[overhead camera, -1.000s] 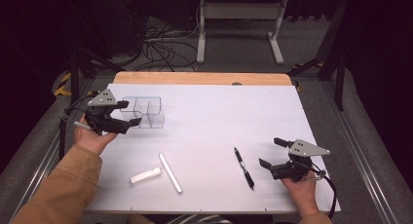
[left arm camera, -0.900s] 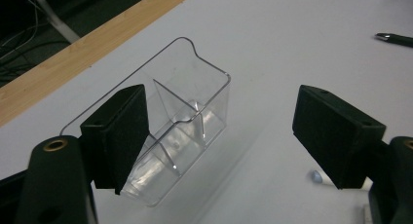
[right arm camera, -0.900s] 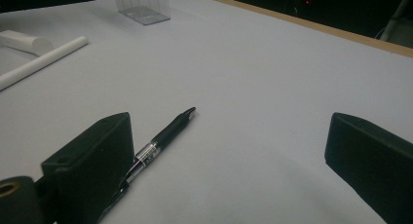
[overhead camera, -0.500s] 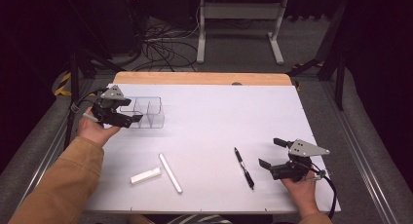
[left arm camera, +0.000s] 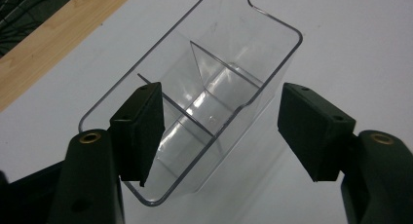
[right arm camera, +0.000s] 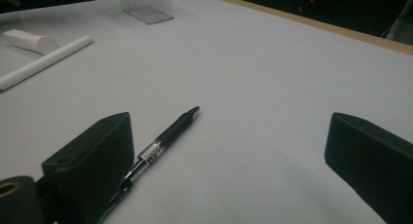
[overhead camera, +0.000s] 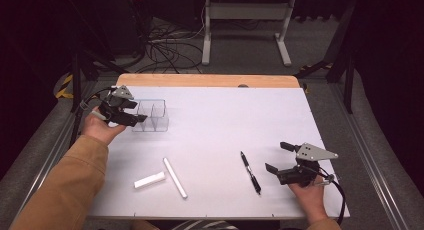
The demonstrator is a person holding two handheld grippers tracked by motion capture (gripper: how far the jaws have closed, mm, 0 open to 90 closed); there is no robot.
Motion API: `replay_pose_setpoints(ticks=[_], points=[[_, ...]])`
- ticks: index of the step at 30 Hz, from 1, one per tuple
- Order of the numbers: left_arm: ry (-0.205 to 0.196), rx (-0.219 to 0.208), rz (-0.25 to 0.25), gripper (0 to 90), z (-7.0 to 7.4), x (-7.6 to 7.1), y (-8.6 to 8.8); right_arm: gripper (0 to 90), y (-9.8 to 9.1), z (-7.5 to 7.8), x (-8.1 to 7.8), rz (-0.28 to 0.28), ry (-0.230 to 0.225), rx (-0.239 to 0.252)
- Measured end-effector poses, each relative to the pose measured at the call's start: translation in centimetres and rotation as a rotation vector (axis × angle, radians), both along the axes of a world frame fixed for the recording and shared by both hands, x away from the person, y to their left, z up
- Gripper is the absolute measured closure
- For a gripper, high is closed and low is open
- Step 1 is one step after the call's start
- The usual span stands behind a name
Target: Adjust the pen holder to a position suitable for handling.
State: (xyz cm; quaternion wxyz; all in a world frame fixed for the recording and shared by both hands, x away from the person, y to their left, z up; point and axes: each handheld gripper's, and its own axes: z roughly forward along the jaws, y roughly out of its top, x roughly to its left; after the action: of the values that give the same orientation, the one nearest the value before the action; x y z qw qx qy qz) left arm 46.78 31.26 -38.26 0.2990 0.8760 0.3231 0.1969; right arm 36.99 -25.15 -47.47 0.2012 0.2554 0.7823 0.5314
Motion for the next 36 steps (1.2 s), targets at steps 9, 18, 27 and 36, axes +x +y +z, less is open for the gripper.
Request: replay_pose_setpoints(ticks=[9,18,27,36], points=[[0.049,0.048,0.017,39.6,-0.3,0.8,-0.4,4.6,0.0,0.0,0.0,0.002,0.005,0.0],[0.094,0.05,0.034,39.6,-0.9,1.6,-0.1,4.6,0.0,0.0,0.0,0.004,0.004,0.001],[0.163,0.125,0.019,45.5,-1.7,1.8,-0.6,4.6,0.0,0.0,0.0,0.006,0.005,0.001],[0.186,0.162,0.025,49.5,-2.5,2.2,-0.9,4.6,0.0,0.0,0.0,0.007,0.004,0.0]])
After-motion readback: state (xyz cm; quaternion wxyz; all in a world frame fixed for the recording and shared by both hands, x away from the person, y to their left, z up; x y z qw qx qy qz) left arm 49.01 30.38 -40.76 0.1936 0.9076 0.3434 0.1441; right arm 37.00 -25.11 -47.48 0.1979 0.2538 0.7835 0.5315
